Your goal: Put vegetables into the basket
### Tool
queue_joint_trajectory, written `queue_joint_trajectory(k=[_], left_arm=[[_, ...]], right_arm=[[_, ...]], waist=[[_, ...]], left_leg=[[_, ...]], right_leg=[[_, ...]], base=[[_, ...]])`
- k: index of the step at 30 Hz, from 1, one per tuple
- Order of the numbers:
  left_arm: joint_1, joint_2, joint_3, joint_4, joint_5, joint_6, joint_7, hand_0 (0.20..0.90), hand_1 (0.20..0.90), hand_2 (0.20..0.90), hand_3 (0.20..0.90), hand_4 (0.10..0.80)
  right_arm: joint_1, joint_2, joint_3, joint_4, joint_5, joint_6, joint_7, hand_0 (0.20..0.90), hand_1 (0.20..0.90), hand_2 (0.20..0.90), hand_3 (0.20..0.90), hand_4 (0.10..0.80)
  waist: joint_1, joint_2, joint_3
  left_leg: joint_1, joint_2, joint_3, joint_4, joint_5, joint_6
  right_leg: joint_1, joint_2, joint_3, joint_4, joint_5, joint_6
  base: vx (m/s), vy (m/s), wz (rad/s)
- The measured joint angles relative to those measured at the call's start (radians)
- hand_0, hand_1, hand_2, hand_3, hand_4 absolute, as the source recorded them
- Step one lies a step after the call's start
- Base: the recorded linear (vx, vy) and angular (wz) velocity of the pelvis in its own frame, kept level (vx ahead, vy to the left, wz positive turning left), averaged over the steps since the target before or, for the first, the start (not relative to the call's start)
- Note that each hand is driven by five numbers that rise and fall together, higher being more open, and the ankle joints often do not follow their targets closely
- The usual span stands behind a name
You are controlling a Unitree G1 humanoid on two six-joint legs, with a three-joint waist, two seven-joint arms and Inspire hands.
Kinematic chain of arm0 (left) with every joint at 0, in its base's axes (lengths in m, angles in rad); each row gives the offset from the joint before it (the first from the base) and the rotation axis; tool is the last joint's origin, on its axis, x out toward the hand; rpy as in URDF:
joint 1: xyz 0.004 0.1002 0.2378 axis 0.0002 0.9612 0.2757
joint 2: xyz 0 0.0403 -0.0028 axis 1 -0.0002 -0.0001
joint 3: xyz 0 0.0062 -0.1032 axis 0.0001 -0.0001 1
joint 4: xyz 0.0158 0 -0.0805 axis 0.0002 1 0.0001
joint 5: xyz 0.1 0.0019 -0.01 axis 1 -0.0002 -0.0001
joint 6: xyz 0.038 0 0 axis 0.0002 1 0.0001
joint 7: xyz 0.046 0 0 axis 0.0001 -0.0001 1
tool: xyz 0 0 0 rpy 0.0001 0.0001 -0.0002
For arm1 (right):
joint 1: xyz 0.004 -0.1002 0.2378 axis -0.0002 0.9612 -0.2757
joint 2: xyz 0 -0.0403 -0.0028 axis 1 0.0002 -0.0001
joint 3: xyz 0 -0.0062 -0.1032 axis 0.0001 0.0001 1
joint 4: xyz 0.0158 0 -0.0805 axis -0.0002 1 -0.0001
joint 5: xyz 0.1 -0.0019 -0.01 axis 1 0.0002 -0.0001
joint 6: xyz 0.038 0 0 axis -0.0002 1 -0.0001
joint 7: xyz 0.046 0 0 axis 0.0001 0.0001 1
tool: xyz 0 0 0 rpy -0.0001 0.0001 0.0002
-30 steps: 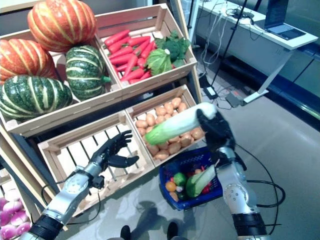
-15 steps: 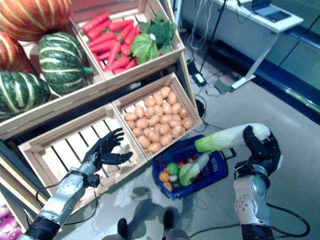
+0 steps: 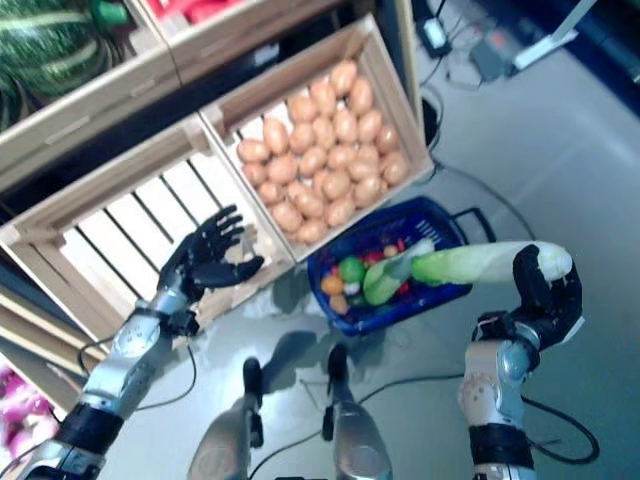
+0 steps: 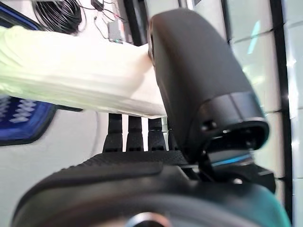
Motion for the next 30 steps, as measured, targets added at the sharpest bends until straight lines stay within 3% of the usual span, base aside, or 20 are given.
queue_joint_trajectory(k=[7, 14, 18, 25, 30], left_arm=[[-0.142, -0.013, -0.040, -0.004, -0.041, -0.105, 0.001, 0.900, 0.900, 0.900, 0.900, 0.800], [-0.189, -0.013, -0.038, -0.015, -0.067, -0.215, 0.021, 0.900, 0.900, 0.900, 0.900, 0.800], [-0.268, -0.007, -0.038, -0.017, -0.070, -0.229, 0.022, 0.900, 0.900, 0.900, 0.900, 0.800], [-0.355, 0.001, -0.041, -0.022, -0.068, -0.229, 0.056, 0.900, 0.900, 0.900, 0.900, 0.800], [-0.358, 0.003, -0.061, -0.023, -0.068, -0.230, 0.066, 0.900, 0.900, 0.900, 0.900, 0.800]], right_arm=[[-0.214, -0.001, 0.055, 0.164, 0.152, -0.076, 0.175, 0.300, 0.300, 0.300, 0.300, 0.400], [-0.363, -0.002, 0.070, 0.267, 0.198, -0.077, 0.203, 0.300, 0.300, 0.300, 0.300, 0.400], [-0.455, -0.015, 0.069, 0.388, 0.270, -0.084, 0.221, 0.300, 0.300, 0.300, 0.300, 0.400], [-0.517, -0.019, 0.070, 0.450, 0.267, -0.084, 0.214, 0.300, 0.300, 0.300, 0.300, 0.400], [-0.558, -0.057, 0.080, 0.493, 0.148, -0.035, 0.082, 0.300, 0.300, 0.300, 0.300, 0.400]], waist=[[0.034, 0.032, 0.030], [0.061, 0.032, 0.030], [0.070, 0.032, 0.031], [0.085, 0.032, 0.031], [0.086, 0.032, 0.031]], left_leg=[[-0.198, -0.010, -0.030, 0.121, -0.006, 0.006], [-0.393, -0.030, -0.061, 0.242, -0.013, 0.016], [-0.511, -0.047, -0.075, 0.350, -0.040, 0.029], [-0.648, -0.051, -0.078, 0.498, -0.084, 0.037], [-0.729, -0.058, -0.085, 0.535, -0.088, 0.035]], right_leg=[[-0.193, -0.022, -0.019, 0.128, -0.010, -0.009], [-0.414, -0.061, -0.021, 0.328, -0.071, -0.014], [-0.532, -0.092, -0.018, 0.454, -0.114, -0.012], [-0.661, -0.107, 0.005, 0.573, -0.140, -0.013], [-0.738, -0.114, 0.009, 0.607, -0.142, -0.014]], base=[[-0.163, -0.049, 0.06], [-0.092, -0.025, 0.13], [-0.080, -0.026, 0.15], [-0.033, -0.031, -0.02], [-0.021, -0.037, 0.04]])
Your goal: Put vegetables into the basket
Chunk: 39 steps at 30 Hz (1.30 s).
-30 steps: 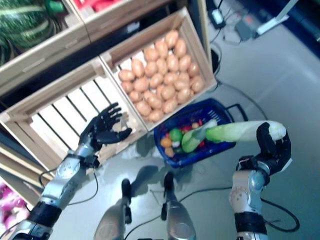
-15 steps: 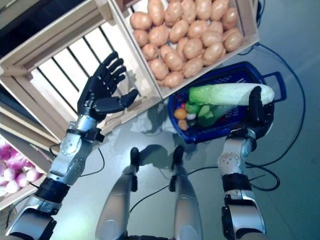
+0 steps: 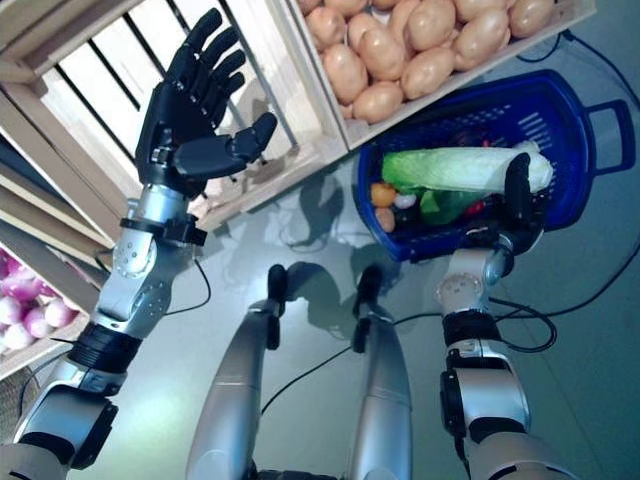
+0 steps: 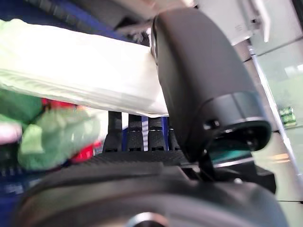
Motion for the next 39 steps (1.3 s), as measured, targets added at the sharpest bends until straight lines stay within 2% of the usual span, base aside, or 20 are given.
queue_joint_trajectory(k=[3, 5, 15, 16, 25, 31, 35, 39], left_arm=[[0.000, 0.003, -0.008, 0.000, 0.003, 0.000, 0.002, 0.900, 0.900, 0.900, 0.900, 0.800], [0.000, 0.004, -0.008, -0.001, 0.003, 0.000, 0.003, 0.900, 0.900, 0.900, 0.900, 0.800], [-0.012, 0.014, -0.009, -0.010, 0.041, -0.009, 0.018, 0.900, 0.900, 0.900, 0.900, 0.800], [-0.015, 0.016, -0.009, -0.010, 0.043, -0.009, 0.019, 0.900, 0.900, 0.900, 0.900, 0.800], [-0.022, 0.023, -0.010, -0.010, 0.039, -0.009, 0.028, 0.900, 0.900, 0.900, 0.900, 0.800], [-0.019, 0.025, -0.011, -0.010, -0.024, -0.009, -0.074, 0.900, 0.900, 0.900, 0.900, 0.800], [-0.012, 0.025, -0.042, -0.009, -0.049, -0.009, -0.099, 0.900, 0.900, 0.900, 0.900, 0.800], [0.014, 0.025, -0.046, -0.008, -0.077, -0.009, -0.122, 0.900, 0.900, 0.900, 0.900, 0.800]], right_arm=[[-0.030, -0.034, 0.025, 0.038, -0.091, 0.108, -0.113, 0.300, 0.300, 0.300, 0.300, 0.400], [-0.036, -0.038, 0.032, 0.059, -0.120, 0.147, -0.152, 0.300, 0.300, 0.300, 0.300, 0.400], [-0.074, -0.054, 0.045, 0.063, -0.162, 0.167, -0.181, 0.312, 0.312, 0.312, 0.312, 0.408], [-0.080, -0.054, 0.049, 0.062, -0.160, 0.167, -0.181, 0.900, 0.900, 0.900, 0.900, 0.800], [-0.092, -0.044, 0.052, 0.062, -0.156, 0.149, -0.181, 0.900, 0.900, 0.900, 0.900, 0.800], [-0.089, -0.035, 0.051, 0.063, -0.158, 0.125, -0.181, 0.900, 0.900, 0.900, 0.900, 0.800], [-0.060, -0.010, 0.072, 0.064, -0.161, 0.118, -0.174, 0.900, 0.900, 0.900, 0.900, 0.800], [0.003, 0.037, 0.076, 0.064, -0.151, 0.079, -0.120, 0.900, 0.900, 0.900, 0.900, 0.800]], waist=[[0.000, 0.000, 0.000], [0.000, 0.000, 0.000], [0.001, 0.000, 0.000], [0.001, 0.000, 0.000], [0.002, 0.000, 0.000], [0.002, 0.000, 0.000], [-0.001, -0.001, 0.000], [-0.001, -0.001, 0.000]], left_leg=[[-0.044, -0.001, -0.005, 0.021, -0.001, 0.000], [-0.060, -0.002, -0.008, 0.021, -0.001, 0.000], [-0.122, -0.005, -0.011, 0.040, -0.004, 0.002], [-0.126, -0.004, -0.011, 0.048, -0.006, 0.000], [-0.134, -0.006, -0.012, 0.070, -0.011, 0.003], [-0.122, -0.006, -0.012, 0.080, -0.011, 0.003], [-0.040, -0.003, -0.006, 0.052, -0.011, 0.003], [0.119, 0.001, 0.007, -0.032, -0.007, 0.001]], right_leg=[[-0.042, -0.002, -0.001, 0.015, 0.000, 0.000], [-0.056, -0.001, -0.001, 0.017, 0.000, -0.001], [-0.122, -0.005, 0.000, 0.051, -0.007, -0.003], [-0.126, -0.005, 0.000, 0.057, -0.008, -0.003], [-0.132, -0.007, 0.004, 0.075, -0.018, -0.002], [-0.120, -0.006, 0.005, 0.080, -0.016, -0.004], [-0.040, 0.000, 0.007, 0.051, -0.009, 0.000], [0.111, 0.015, 0.019, -0.028, -0.005, 0.010]], base=[[0.025, -0.071, 0.03], [0.012, -0.069, 0.02], [0.001, -0.013, 0.01], [0.000, 0.000, 0.00], [0.002, 0.008, 0.00], [0.030, 0.040, 0.00], [0.054, 0.035, -0.05], [0.065, 0.038, -0.12]])
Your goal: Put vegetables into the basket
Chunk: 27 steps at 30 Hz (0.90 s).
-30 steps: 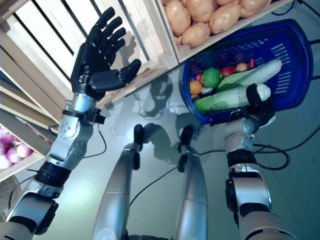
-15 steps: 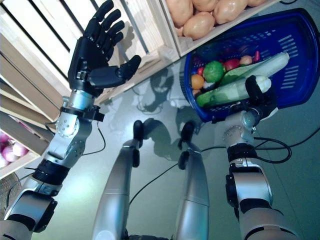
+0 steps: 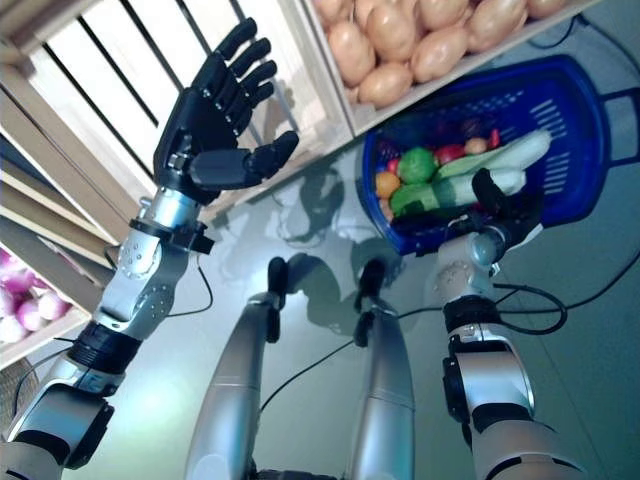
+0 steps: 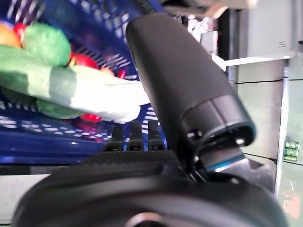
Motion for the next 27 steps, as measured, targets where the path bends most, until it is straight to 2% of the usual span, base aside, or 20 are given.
queue_joint_trajectory(k=[4, 10, 14, 16, 21, 27], left_arm=[[0.045, 0.001, 0.003, -0.001, -0.014, -0.001, -0.018, 0.900, 0.900, 0.900, 0.900, 0.800], [0.127, 0.000, 0.007, 0.000, -0.035, 0.003, -0.038, 0.900, 0.900, 0.900, 0.900, 0.800], [0.168, -0.001, 0.012, -0.001, -0.042, 0.039, -0.058, 0.900, 0.900, 0.900, 0.900, 0.800], [0.217, -0.003, 0.018, -0.001, -0.029, 0.078, -0.087, 0.900, 0.900, 0.900, 0.900, 0.800], [0.341, 0.001, 0.029, 0.004, 0.029, 0.155, -0.152, 0.900, 0.900, 0.900, 0.900, 0.800], [0.459, -0.027, 0.018, 0.137, 0.108, 0.231, -0.271, 0.900, 0.900, 0.900, 0.900, 0.800]], right_arm=[[0.098, 0.040, 0.001, -0.010, 0.069, -0.047, 0.077, 0.900, 0.900, 0.900, 0.900, 0.800], [0.233, 0.086, 0.007, -0.080, 0.076, -0.052, 0.096, 0.900, 0.900, 0.900, 0.900, 0.800], [0.349, 0.097, 0.040, -0.190, 0.072, -0.052, 0.137, 0.900, 0.900, 0.900, 0.900, 0.800], [0.426, 0.108, 0.053, -0.246, -0.006, -0.049, 0.160, 0.900, 0.900, 0.900, 0.900, 0.800], [0.599, 0.108, 0.119, -0.346, -0.278, 0.003, 0.244, 0.900, 0.900, 0.900, 0.900, 0.800], [0.747, 0.095, 0.226, -0.271, -0.581, 0.156, 0.438, 0.900, 0.900, 0.900, 0.900, 0.800]], waist=[[-0.007, -0.002, 0.000], [-0.027, -0.004, -0.002], [-0.033, -0.010, -0.008], [-0.042, -0.013, -0.017], [-0.060, -0.041, -0.091], [-0.094, -0.050, -0.266]], left_leg=[[0.207, -0.002, 0.006, -0.151, 0.026, -0.005], [0.441, 0.001, 0.009, -0.323, 0.055, -0.006], [0.592, 0.009, 0.029, -0.435, 0.066, -0.004], [0.676, 0.011, 0.031, -0.492, 0.070, -0.004], [0.800, 0.019, 0.059, -0.584, 0.072, -0.004], [0.901, 0.020, 0.079, -0.654, 0.071, -0.006]], right_leg=[[0.199, 0.012, -0.004, -0.141, 0.026, 0.012], [0.430, 0.028, -0.025, -0.301, 0.057, 0.021], [0.564, 0.031, -0.038, -0.390, 0.063, 0.026], [0.646, 0.035, -0.058, -0.440, 0.064, 0.027], [0.756, 0.052, -0.054, -0.528, 0.070, 0.037], [0.864, 0.062, -0.052, -0.628, 0.080, 0.051]], base=[[0.070, 0.068, -0.09], [0.084, 0.065, -0.01], [0.185, 0.085, -0.09], [0.231, 0.093, -0.05], [0.179, 0.076, -0.13], [0.099, 0.036, -0.06]])
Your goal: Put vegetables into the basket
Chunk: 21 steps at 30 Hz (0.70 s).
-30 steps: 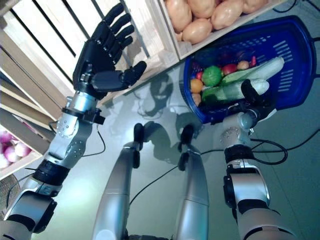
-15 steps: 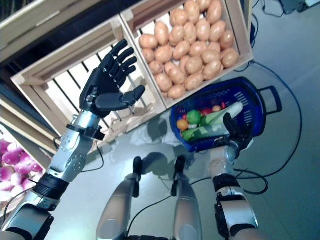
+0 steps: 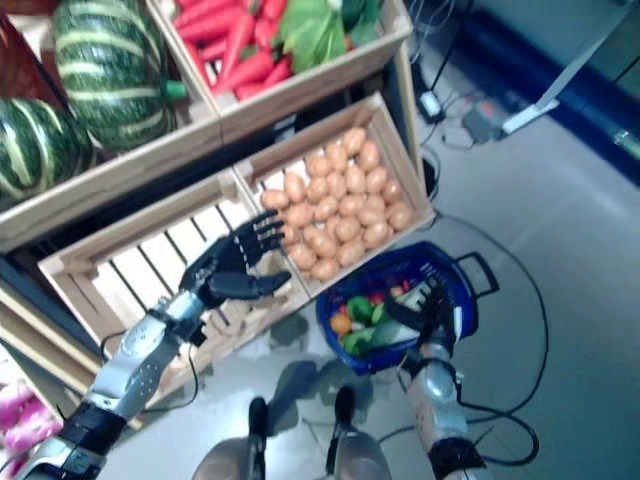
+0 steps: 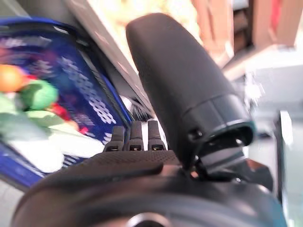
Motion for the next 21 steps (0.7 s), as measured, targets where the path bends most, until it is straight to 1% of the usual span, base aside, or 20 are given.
queue_joint_trajectory(k=[2, 5, 6, 8, 11, 14, 16, 18, 21], left_arm=[[-0.002, -0.013, -0.014, 0.063, 0.015, 0.009, -0.018, 0.900, 0.900, 0.900, 0.900, 0.800], [0.001, -0.019, -0.074, 0.182, 0.127, 0.020, -0.042, 0.900, 0.900, 0.900, 0.900, 0.800], [0.004, -0.021, -0.098, 0.216, 0.153, 0.027, -0.047, 0.900, 0.900, 0.900, 0.900, 0.800], [0.030, -0.038, -0.109, 0.263, 0.201, 0.044, -0.048, 0.900, 0.900, 0.900, 0.900, 0.800], [0.044, -0.079, -0.136, 0.426, 0.297, 0.069, -0.045, 0.900, 0.900, 0.900, 0.900, 0.800], [0.066, -0.105, -0.136, 0.512, 0.361, 0.090, -0.037, 0.900, 0.900, 0.900, 0.900, 0.800], [0.074, -0.127, -0.132, 0.584, 0.397, 0.109, -0.031, 0.900, 0.900, 0.900, 0.900, 0.800], [0.078, -0.162, -0.113, 0.714, 0.457, 0.140, -0.015, 0.900, 0.900, 0.900, 0.900, 0.800], [0.110, -0.160, -0.111, 0.767, 0.513, 0.152, -0.006, 0.900, 0.900, 0.900, 0.900, 0.800]], right_arm=[[0.002, -0.003, 0.033, 0.046, -0.055, 0.029, 0.043, 0.900, 0.900, 0.900, 0.900, 0.800], [0.003, 0.001, 0.093, 0.138, -0.066, 0.080, 0.118, 0.900, 0.900, 0.900, 0.900, 0.800], [0.004, 0.006, 0.098, 0.171, -0.066, 0.100, 0.126, 0.900, 0.900, 0.900, 0.900, 0.800], [0.010, 0.017, 0.098, 0.221, -0.066, 0.139, 0.144, 0.900, 0.900, 0.900, 0.900, 0.800], [0.022, 0.035, 0.106, 0.336, -0.142, 0.221, 0.155, 0.900, 0.900, 0.900, 0.900, 0.800], [0.036, 0.036, 0.120, 0.399, -0.173, 0.289, 0.155, 0.900, 0.900, 0.900, 0.900, 0.800], [0.048, 0.037, 0.118, 0.429, -0.171, 0.325, 0.155, 0.900, 0.900, 0.900, 0.900, 0.800], [0.046, 0.043, 0.101, 0.439, -0.171, 0.341, 0.155, 0.900, 0.900, 0.900, 0.900, 0.800], [0.042, 0.048, 0.101, 0.439, -0.171, 0.352, 0.154, 0.900, 0.900, 0.900, 0.900, 0.800]], waist=[[0.000, 0.001, -0.025], [-0.006, 0.003, -0.053], [-0.005, 0.004, -0.063], [-0.006, 0.005, -0.082], [-0.002, 0.008, -0.127], [-0.004, 0.011, -0.140], [-0.002, 0.013, -0.143], [-0.003, 0.015, -0.160], [0.005, 0.015, -0.170]], left_leg=[[0.005, 0.001, 0.006, 0.000, 0.000, 0.000], [0.024, 0.004, 0.009, 0.000, -0.002, -0.001], [0.026, 0.005, 0.012, -0.001, -0.003, -0.001], [0.030, 0.006, 0.020, -0.001, -0.003, -0.001], [0.035, 0.010, 0.034, -0.001, -0.003, -0.002], [0.036, 0.013, 0.034, -0.001, -0.002, -0.004], [0.036, 0.013, 0.034, -0.001, -0.001, -0.004], [0.036, 0.014, 0.033, -0.001, -0.001, -0.004], [0.038, 0.014, 0.030, -0.001, -0.001, -0.004]], right_leg=[[0.002, 0.000, 0.000, 0.000, 0.000, 0.000], [0.021, 0.004, 0.001, -0.001, 0.000, 0.000], [0.023, 0.004, 0.001, -0.001, 0.000, 0.000], [0.022, 0.004, 0.003, -0.004, 0.001, -0.002], [0.021, 0.004, 0.000, -0.004, 0.002, -0.004], [0.020, 0.006, -0.002, -0.004, 0.010, -0.008], [0.021, 0.006, -0.003, -0.004, 0.013, -0.006], [0.021, 0.007, -0.003, -0.004, 0.013, -0.006], [0.024, 0.007, -0.005, -0.004, 0.013, -0.007]], base=[[0.059, 0.001, -0.06], [0.074, 0.016, -0.02], [0.065, 0.018, -0.05], [0.065, 0.020, -0.11], [0.058, 0.006, -0.16], [0.035, -0.009, -0.04], [0.065, -0.007, -0.01], [0.059, 0.006, 0.00], [0.027, 0.010, 0.03]])
